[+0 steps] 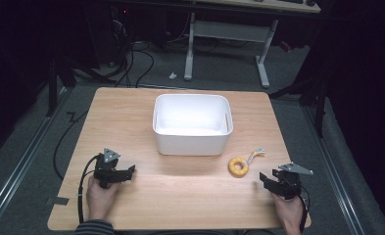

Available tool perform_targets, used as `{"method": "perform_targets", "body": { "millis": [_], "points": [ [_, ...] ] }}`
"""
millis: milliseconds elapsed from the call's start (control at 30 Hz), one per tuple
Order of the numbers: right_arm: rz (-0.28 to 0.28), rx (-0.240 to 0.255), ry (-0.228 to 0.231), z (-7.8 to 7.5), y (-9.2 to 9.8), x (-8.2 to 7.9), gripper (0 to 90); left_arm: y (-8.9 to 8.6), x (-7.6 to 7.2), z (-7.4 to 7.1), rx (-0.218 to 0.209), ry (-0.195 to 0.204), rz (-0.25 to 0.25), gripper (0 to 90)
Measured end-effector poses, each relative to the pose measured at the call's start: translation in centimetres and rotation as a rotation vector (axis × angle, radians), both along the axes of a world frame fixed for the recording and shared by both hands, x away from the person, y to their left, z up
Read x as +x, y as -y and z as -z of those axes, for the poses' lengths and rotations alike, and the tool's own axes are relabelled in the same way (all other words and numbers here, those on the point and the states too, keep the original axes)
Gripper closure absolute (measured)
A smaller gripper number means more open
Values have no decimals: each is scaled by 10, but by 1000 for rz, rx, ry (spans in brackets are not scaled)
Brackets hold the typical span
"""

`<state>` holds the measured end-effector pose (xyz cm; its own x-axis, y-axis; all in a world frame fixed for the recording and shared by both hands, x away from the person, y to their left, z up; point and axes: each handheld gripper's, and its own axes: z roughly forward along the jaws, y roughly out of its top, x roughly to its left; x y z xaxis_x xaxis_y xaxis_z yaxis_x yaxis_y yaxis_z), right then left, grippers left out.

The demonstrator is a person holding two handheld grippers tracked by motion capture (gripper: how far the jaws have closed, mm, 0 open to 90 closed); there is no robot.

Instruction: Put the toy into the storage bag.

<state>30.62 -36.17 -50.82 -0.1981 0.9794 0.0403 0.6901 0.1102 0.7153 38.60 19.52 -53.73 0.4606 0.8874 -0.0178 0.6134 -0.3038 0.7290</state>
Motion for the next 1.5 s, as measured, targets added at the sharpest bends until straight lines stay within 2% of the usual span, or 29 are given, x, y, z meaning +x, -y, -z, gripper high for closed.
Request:
{"method": "perform_targets", "body": {
  "millis": [200, 500, 633, 1000, 1300, 1500],
  "points": [
    [-38, 16, -25, -6, -6, -2, 462, 0, 0, 0, -2, 0, 0, 159],
    [-89, 2, -44, -16, -18, 3, 490, 0, 0, 0, 1, 0, 0, 159],
    [-116, -21, -72, -23, -29, 13, 505, 0, 0, 0, 0, 0, -1, 159],
    [-171, -61, -88, -38, -48, 33, 522, 0, 0, 0, -3, 0, -1, 159],
    [-175, -75, -107, -39, -53, 49, 527, 0, 0, 0, -3, 0, -1, 159],
    [-171, -73, -156, -35, -55, 61, 531, 0, 0, 0, -3, 0, -1, 159]
  ]
}}
